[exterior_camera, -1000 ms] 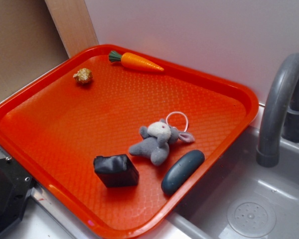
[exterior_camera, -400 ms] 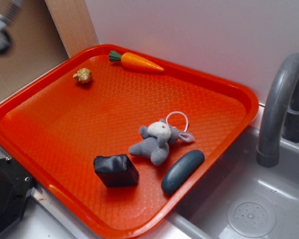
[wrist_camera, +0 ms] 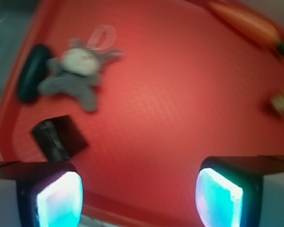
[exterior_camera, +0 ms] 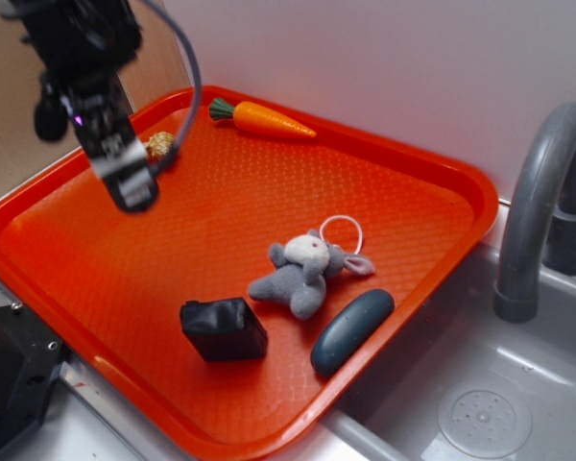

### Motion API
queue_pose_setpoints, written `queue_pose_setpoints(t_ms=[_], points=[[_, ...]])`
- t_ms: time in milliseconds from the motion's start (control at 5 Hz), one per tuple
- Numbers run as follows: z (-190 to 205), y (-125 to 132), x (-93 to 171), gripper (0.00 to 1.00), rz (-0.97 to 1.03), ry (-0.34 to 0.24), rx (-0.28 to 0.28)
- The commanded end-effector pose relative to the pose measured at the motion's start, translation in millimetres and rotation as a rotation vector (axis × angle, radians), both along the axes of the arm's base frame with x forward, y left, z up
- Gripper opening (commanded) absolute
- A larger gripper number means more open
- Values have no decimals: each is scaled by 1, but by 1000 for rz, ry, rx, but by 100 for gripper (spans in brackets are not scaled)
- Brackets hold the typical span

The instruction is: Grab the black box.

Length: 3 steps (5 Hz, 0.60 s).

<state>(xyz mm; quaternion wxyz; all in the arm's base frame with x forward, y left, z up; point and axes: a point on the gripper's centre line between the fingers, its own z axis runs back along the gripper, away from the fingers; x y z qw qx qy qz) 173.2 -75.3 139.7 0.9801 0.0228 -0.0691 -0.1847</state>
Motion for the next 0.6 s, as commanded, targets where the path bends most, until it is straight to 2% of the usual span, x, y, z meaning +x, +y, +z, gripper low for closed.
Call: queue_pose_setpoints(t_ms=[0, 200, 400], points=[[-8, -65, -38, 100, -300, -61, 16], [-25, -76, -43, 100, -311, -44, 29], [-56, -73, -24, 100, -414, -119, 19]])
